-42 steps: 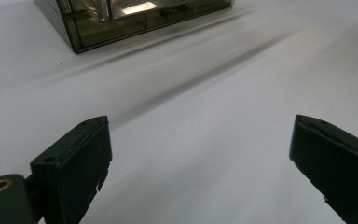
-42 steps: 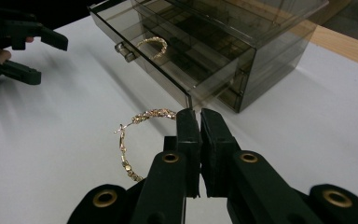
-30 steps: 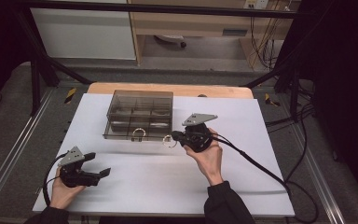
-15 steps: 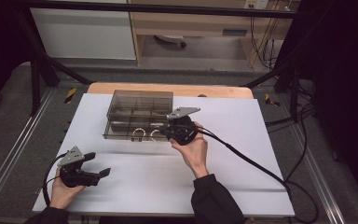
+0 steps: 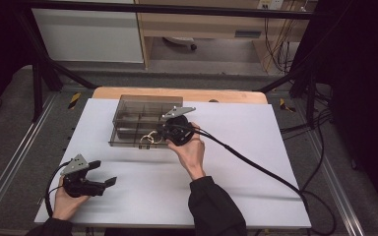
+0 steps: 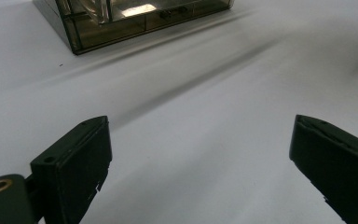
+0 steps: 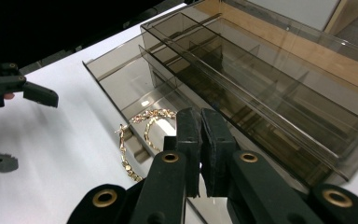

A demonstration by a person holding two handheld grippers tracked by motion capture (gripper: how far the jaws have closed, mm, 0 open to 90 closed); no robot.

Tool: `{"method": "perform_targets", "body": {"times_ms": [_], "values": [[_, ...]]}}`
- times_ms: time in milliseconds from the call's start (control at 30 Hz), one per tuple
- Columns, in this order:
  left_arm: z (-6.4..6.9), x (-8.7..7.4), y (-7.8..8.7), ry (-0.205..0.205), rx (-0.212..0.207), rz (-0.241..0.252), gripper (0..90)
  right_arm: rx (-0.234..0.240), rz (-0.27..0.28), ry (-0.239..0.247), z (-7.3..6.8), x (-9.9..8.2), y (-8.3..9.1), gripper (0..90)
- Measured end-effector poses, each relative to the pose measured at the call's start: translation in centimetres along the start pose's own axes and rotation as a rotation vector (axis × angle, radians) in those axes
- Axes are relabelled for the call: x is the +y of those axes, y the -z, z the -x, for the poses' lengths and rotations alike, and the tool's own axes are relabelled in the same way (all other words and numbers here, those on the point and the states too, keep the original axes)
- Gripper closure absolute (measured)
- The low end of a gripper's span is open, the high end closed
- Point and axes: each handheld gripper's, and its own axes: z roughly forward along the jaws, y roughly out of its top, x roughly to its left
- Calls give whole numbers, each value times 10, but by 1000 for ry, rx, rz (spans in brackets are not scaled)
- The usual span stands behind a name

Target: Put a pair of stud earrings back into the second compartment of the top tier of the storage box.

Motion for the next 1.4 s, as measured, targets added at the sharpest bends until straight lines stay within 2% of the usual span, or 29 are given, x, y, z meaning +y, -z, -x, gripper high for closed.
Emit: {"method": "perform_targets", "body": {"times_ms": [500,667,900,1100,1233,1400], "values": [[0,0,0,0,0,3,56,-4,5,-8,-4,7,-34,872],[0,0,0,0,-2,2,56,-5,-14,-21,-1,2,-46,872],[0,0,0,0,-1,3,56,-19,-33,-6,-2,-5,-56,870],[0,0,0,0,-1,3,56,-19,-47,20,-2,-8,-59,860],[0,0,0,0,-1,3,56,-16,-21,17,-3,-6,-55,803],[0,0,1,-1,-1,3,56,-22,12,32,-6,-1,-42,716]]}}
